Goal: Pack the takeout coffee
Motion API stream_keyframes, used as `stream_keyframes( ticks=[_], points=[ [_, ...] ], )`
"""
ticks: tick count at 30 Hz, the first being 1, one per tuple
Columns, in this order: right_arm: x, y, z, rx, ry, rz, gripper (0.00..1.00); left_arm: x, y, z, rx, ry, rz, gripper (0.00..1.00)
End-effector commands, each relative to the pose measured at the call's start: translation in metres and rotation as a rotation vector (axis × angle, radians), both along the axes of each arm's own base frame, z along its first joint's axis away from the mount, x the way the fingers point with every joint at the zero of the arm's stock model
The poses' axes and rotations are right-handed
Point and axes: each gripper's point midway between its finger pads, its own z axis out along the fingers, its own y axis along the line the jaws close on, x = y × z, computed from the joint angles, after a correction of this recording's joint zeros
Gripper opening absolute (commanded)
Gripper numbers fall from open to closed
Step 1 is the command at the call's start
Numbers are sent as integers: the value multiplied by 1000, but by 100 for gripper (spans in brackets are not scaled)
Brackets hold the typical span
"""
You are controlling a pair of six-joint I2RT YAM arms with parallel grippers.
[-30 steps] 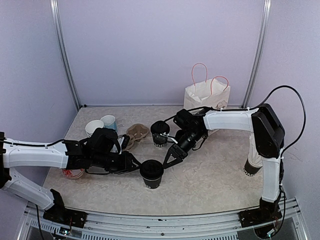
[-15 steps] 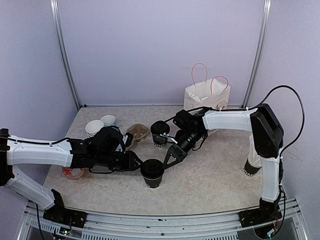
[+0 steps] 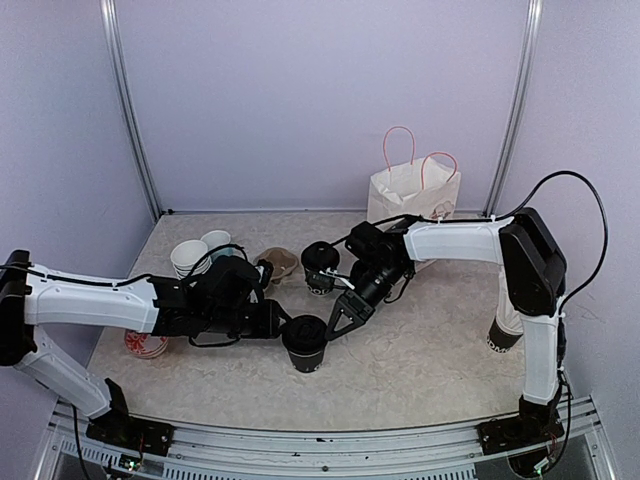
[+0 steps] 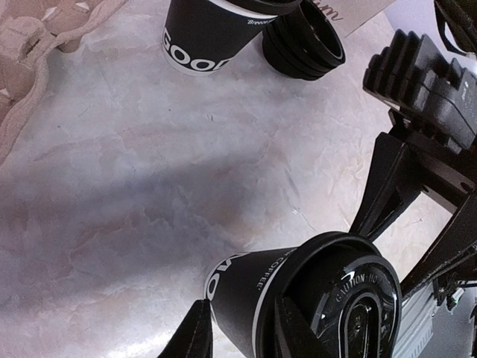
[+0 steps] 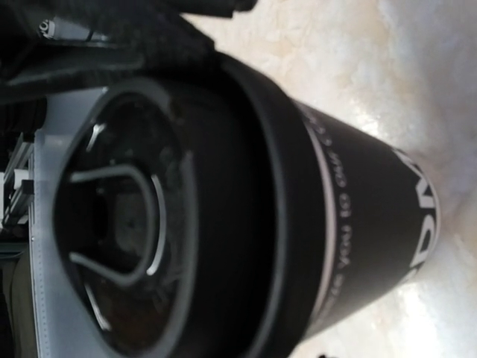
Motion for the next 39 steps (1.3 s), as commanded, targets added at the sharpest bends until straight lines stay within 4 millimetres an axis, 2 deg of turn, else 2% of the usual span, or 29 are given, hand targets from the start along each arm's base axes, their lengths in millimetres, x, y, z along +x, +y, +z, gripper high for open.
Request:
stream_keyframes(
  ticks=[1, 6, 9, 17, 23, 26, 31, 35, 39],
  points=[
    [6, -2, -29, -51, -106, 25, 44, -35, 12, -35, 225, 82, -102, 31],
    [-9, -1, 6, 74, -109, 76, 47, -8, -17, 30, 94, -98, -102, 37],
    [-16, -2, 16, 111, -102, 94, 50, -2, -26, 46, 61, -153, -131, 42],
    [-43, 11, 19, 139, -77, 182, 53, 11, -34, 44, 70, -156, -154, 46],
    [-46, 15, 18, 133, -77, 193, 53, 14, -31, 35, 94, -141, -154, 46],
    [-46, 14, 16, 129, -80, 193, 53, 15, -31, 42, 73, -161, -147, 48],
    [-47, 9, 13, 106, -90, 189, 54, 19, -32, 66, 47, -195, -131, 54],
    [-41, 1, 11, 74, -130, 157, 53, 19, -11, 73, 66, -179, -63, 55],
    [-31, 0, 8, 46, -154, 124, 53, 15, 18, 58, 41, -95, -15, 50]
  ],
)
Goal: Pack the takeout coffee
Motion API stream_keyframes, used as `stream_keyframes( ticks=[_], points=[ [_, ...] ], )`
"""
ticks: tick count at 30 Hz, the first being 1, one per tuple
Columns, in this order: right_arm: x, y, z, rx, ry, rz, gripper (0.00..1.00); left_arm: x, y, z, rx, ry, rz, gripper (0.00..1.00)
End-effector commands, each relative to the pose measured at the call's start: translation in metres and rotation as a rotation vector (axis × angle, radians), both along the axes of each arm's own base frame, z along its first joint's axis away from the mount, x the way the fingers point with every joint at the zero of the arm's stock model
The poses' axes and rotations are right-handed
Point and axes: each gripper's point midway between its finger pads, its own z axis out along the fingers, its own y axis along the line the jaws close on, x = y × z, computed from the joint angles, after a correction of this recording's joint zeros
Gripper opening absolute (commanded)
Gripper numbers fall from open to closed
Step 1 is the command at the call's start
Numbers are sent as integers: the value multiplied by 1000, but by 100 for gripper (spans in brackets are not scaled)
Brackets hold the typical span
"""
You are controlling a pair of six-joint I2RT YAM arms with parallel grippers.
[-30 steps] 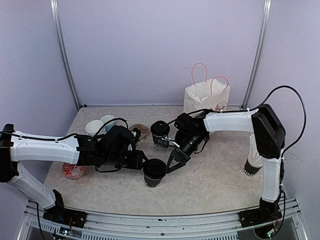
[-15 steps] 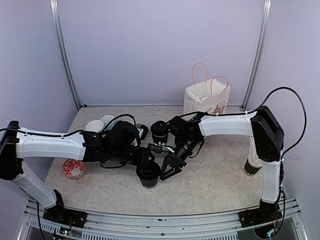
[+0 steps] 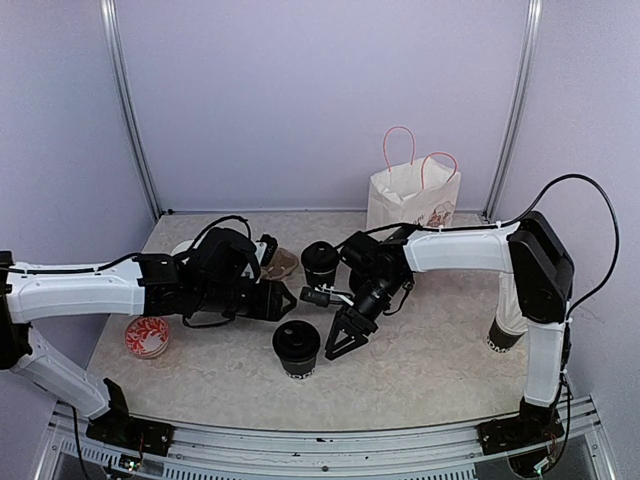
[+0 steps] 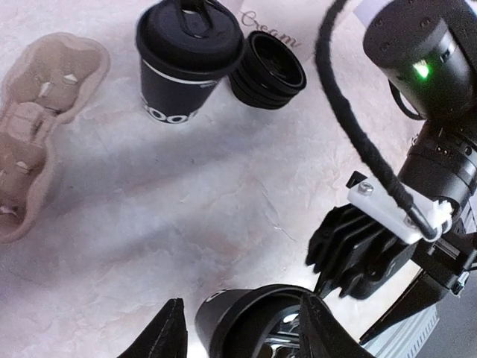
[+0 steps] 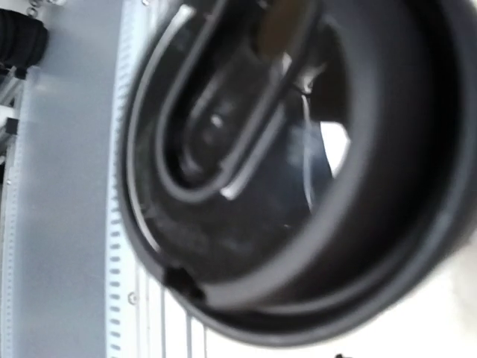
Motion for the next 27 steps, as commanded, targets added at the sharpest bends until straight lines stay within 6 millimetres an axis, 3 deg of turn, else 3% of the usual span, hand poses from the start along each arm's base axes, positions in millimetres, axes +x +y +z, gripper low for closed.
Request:
stream_keyframes(
  ticks=[1, 10, 20, 24, 27],
  points=[
    [9, 0, 7, -2, -47, -31, 53, 1, 35, 1, -49, 50, 85, 49],
    [26, 16, 1, -8, -25, -43, 47, -24, 45, -17, -97, 103, 53, 51],
    [91, 5, -1, -64, -122, -197, 46, -28, 53, -14, -96, 99, 99, 49],
    [81, 8, 14, -2, -79, -164, 47, -24, 57, -14, -124, 111, 133, 47],
    [69, 8, 15, 10, -60, -140, 47, -27, 53, -19, -151, 143, 123, 45]
  ],
)
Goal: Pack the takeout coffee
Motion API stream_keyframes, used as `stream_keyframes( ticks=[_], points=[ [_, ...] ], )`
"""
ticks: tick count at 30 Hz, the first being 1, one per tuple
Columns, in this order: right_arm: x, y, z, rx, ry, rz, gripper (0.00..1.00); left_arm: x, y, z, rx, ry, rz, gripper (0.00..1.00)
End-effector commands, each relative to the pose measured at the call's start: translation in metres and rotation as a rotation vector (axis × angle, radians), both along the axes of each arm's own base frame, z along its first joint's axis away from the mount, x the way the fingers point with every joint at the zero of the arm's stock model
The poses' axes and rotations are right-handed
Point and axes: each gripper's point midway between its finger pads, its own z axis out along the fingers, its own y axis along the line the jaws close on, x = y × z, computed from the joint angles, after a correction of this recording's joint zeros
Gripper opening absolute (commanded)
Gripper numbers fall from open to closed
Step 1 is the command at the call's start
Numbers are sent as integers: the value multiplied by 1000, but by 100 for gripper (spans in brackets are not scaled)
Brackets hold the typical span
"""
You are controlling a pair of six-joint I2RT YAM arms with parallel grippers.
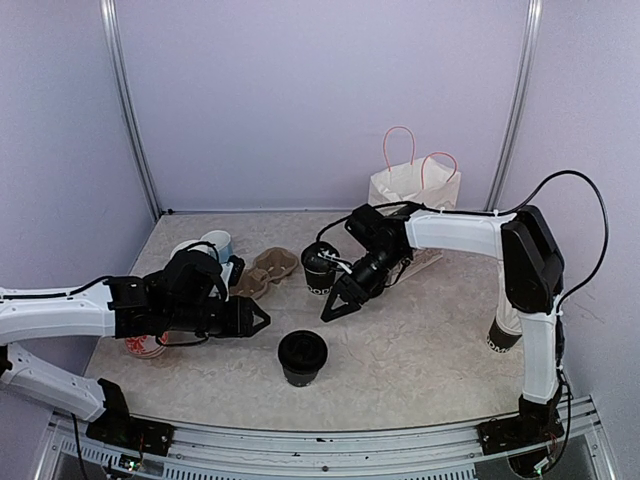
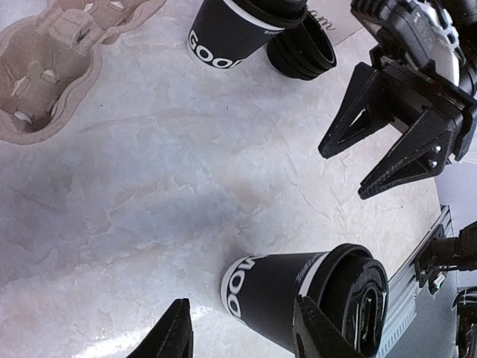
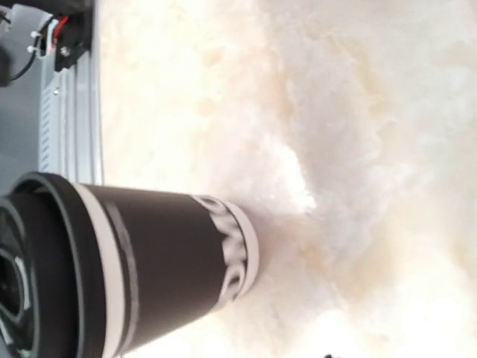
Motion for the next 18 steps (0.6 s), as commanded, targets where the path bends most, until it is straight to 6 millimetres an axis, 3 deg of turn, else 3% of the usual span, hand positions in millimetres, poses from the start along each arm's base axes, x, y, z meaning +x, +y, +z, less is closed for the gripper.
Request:
stream_keyframes(
  ticks=[1, 9, 12, 18],
  points=[
    [-20, 3, 5, 31, 40, 46, 48, -1, -1, -6, -43, 38, 19, 45],
    [-48, 0, 2, 64, 94, 115, 48, -35, -22, -4, -83, 83, -64, 47],
    [-59, 1, 3, 85, 108, 143, 47, -46, -20, -7, -71, 103, -67, 48],
    [-75, 6, -1, 84, 122, 184, 47, -42, -11, -9, -49, 65, -28, 50]
  ],
)
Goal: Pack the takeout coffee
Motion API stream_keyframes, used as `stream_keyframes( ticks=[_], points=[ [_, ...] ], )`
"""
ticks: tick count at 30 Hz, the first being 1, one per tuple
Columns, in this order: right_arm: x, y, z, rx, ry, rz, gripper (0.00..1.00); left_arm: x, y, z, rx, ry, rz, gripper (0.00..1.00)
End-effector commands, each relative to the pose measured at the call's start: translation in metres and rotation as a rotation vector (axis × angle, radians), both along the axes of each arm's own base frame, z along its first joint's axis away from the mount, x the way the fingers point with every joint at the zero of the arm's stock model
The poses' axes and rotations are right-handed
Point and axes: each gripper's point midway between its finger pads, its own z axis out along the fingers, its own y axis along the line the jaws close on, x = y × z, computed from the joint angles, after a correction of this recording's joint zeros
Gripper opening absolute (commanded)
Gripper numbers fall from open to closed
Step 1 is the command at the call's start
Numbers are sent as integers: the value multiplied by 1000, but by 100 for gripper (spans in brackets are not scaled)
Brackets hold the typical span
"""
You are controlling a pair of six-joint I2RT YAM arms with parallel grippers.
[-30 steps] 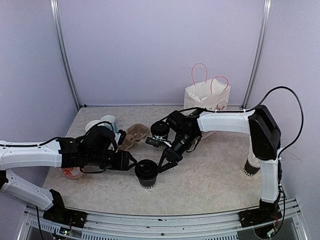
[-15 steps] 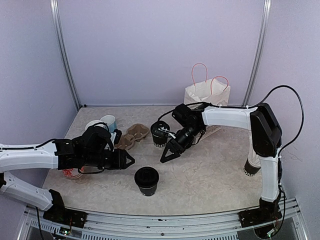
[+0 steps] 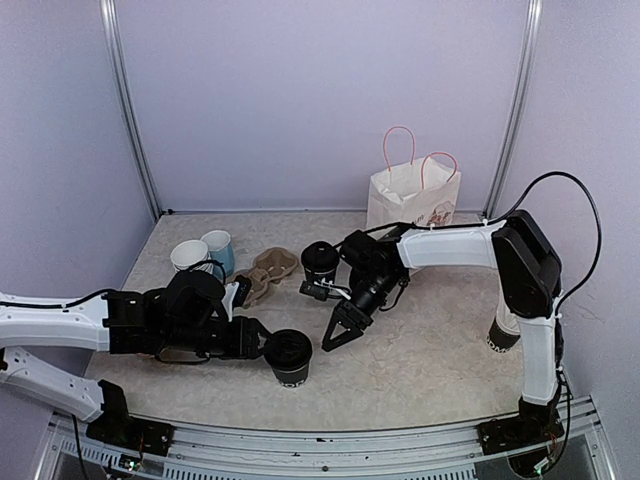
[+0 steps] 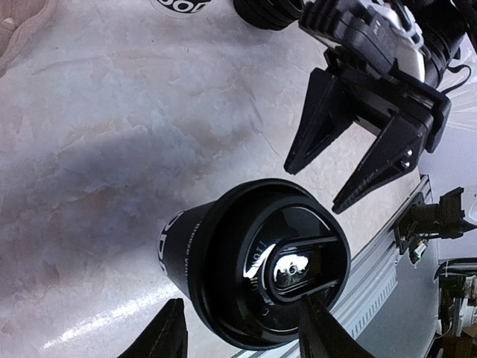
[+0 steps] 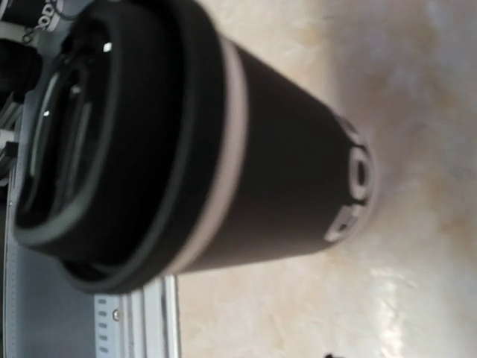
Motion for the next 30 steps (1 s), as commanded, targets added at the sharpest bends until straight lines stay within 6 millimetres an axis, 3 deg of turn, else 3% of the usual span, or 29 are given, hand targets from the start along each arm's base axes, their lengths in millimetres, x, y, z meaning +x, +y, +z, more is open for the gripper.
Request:
stream_keyframes(
  ticks=[1, 8, 12, 21, 30],
  points=[
    [-19, 6, 20, 60, -1, 56, 47, 5, 8, 0, 15, -24, 47, 50],
    [-32, 13, 33, 66, 17, 54, 57, 25, 21, 3, 1, -39, 119, 44],
    [-30, 15, 26, 31, 45, 35, 60, 31, 19, -2, -15, -35, 104, 38],
    [-28, 24, 20, 2, 57, 27, 63, 33, 9, -10, -14, -24, 56, 36],
    [-26, 29, 4, -52, 58, 14, 63, 34, 13, -26, 19, 7, 52, 33]
  ],
)
